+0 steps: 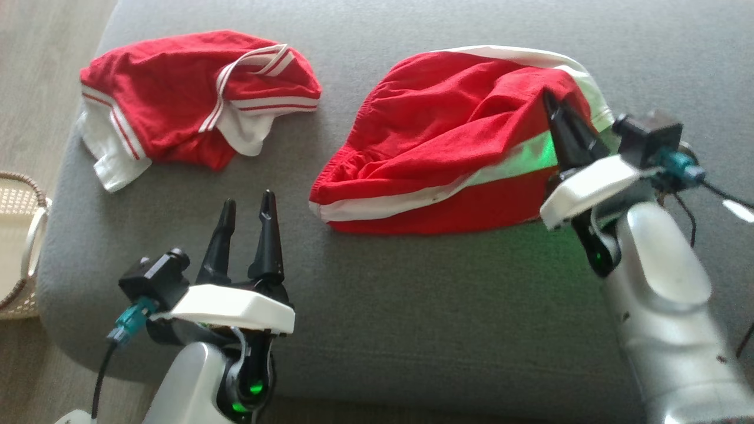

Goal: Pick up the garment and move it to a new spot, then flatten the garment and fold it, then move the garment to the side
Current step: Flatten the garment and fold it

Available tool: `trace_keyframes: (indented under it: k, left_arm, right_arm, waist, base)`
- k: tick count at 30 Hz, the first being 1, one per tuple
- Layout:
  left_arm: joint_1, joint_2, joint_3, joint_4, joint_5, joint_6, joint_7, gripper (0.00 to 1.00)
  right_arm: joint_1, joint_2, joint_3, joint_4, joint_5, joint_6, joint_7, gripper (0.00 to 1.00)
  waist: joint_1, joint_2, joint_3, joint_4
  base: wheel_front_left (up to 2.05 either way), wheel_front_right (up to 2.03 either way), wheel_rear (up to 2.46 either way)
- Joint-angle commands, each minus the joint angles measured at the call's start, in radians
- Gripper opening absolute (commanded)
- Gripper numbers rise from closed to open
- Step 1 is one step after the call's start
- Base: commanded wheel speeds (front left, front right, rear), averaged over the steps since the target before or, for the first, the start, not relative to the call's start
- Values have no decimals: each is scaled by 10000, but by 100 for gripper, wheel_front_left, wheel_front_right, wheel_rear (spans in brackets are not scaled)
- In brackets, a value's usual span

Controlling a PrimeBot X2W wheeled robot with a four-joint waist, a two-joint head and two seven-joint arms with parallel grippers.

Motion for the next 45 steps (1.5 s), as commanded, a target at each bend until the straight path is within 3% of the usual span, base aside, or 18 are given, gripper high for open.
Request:
trace_keyframes:
  k: [1, 5, 6, 7, 8, 9, 15, 22, 28, 45]
  left_arm:
    - [-139, 31, 297, -361, -9, 10, -120, 100]
    - [-173, 30, 139, -396, -1, 56, -120, 100]
    - [-181, 30, 112, -389, 6, 61, -120, 100]
    - [-194, 30, 86, -382, 5, 61, -120, 100]
    - [-202, 30, 60, -389, -3, 66, -120, 100]
    - [-207, 30, 30, -399, -15, 75, -120, 100]
    - [-265, 30, -75, -430, -64, 153, -120, 100]
    - [-248, 30, -39, -522, -37, 237, -120, 100]
    - [-194, 30, 41, -606, 37, 262, -120, 100]
    - [-143, 30, -117, -569, 31, 283, -120, 100]
  right_arm:
    - [-476, 91, 139, -164, -49, -2, -67, 0]
    - [-1191, 91, -25, 778, -183, -2, -67, 0]
    - [-1358, 91, -106, 1018, -259, -2, -67, 7]
    - [-1511, 91, -183, 1263, -351, -2, -67, 38]
    - [-1651, 91, -254, 1482, -409, -2, -67, 79]
    - [-1774, 91, -325, 1650, -466, -2, -67, 100]
    - [-1946, 91, -734, 1570, -860, -2, -67, 100]
    - [-891, 91, -265, 573, -920, -2, -67, 100]
    - [-203, 91, -495, 196, -1066, -2, -67, 100]
    - [-1456, 35, -929, 2849, -1748, -2, -57, 100]
  waist:
    - [0, 0, 43, 91]
    - [0, 0, 100, 267]
    - [0, 0, 116, 287]
    - [0, 0, 139, 301]
    - [0, 0, 164, 311]
    - [0, 0, 190, 316]
    - [0, 0, 348, 194]
    - [0, 0, 353, -115]
    - [0, 0, 335, -310]
    - [0, 0, 362, -147]
  base:
    - [0, 0, 0]
    - [0, 0, 0]
    - [0, 0, 0]
    - [0, 0, 0]
    - [0, 0, 0]
    - [0, 0, 0]
    - [0, 0, 0]
    - [0, 0, 0]
    - [0, 0, 0]
    - [0, 0, 0]
